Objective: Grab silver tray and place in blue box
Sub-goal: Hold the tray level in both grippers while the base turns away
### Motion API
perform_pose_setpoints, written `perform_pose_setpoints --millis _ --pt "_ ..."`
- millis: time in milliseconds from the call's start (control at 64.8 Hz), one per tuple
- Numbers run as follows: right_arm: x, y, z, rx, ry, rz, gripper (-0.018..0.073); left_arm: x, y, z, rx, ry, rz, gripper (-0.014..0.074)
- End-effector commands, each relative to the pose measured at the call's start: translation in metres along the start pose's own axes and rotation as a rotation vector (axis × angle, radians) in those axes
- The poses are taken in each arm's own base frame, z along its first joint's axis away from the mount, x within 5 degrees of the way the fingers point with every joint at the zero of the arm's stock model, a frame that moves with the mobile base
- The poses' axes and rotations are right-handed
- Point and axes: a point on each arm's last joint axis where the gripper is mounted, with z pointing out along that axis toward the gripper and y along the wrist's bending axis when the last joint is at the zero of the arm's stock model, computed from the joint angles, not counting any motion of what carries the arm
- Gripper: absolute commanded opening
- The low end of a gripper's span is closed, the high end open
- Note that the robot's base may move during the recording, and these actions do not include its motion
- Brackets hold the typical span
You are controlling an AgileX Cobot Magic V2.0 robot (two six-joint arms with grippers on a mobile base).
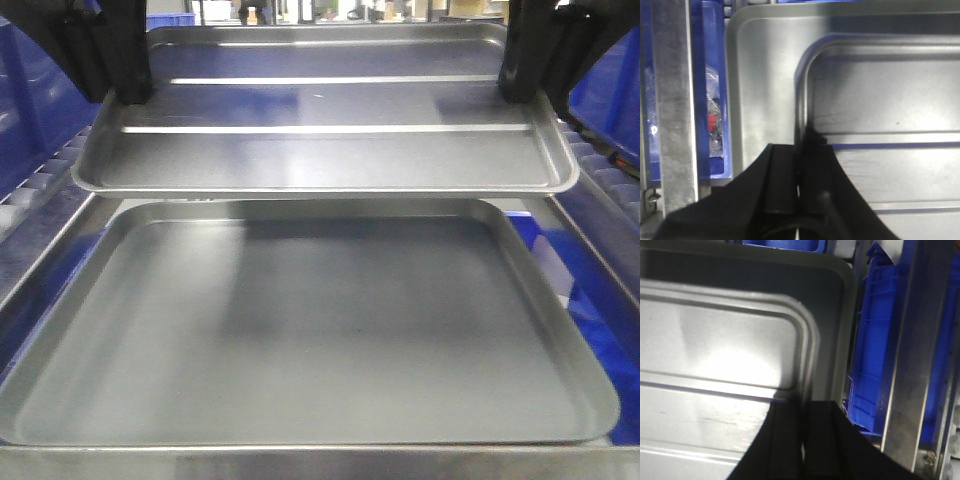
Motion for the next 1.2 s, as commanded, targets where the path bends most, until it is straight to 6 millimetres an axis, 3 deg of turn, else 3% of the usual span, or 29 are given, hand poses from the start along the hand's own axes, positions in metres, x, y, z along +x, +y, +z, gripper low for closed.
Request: perform_pose_setpoints --millis 0,1189 --pt "-0.0116 -0.005 -0.0197 0.008 -0.106 -0.034 0.0057 -0.0077 0.0039 -0.0194 0.001 -0.081 0.022 -0.0105" --pt "-0.0116 -0.005 -0.0197 0.008 -0.106 -0.034 0.0057 -0.0077 0.0039 -0.0194 0.001 -0.081 0.022 -0.0105"
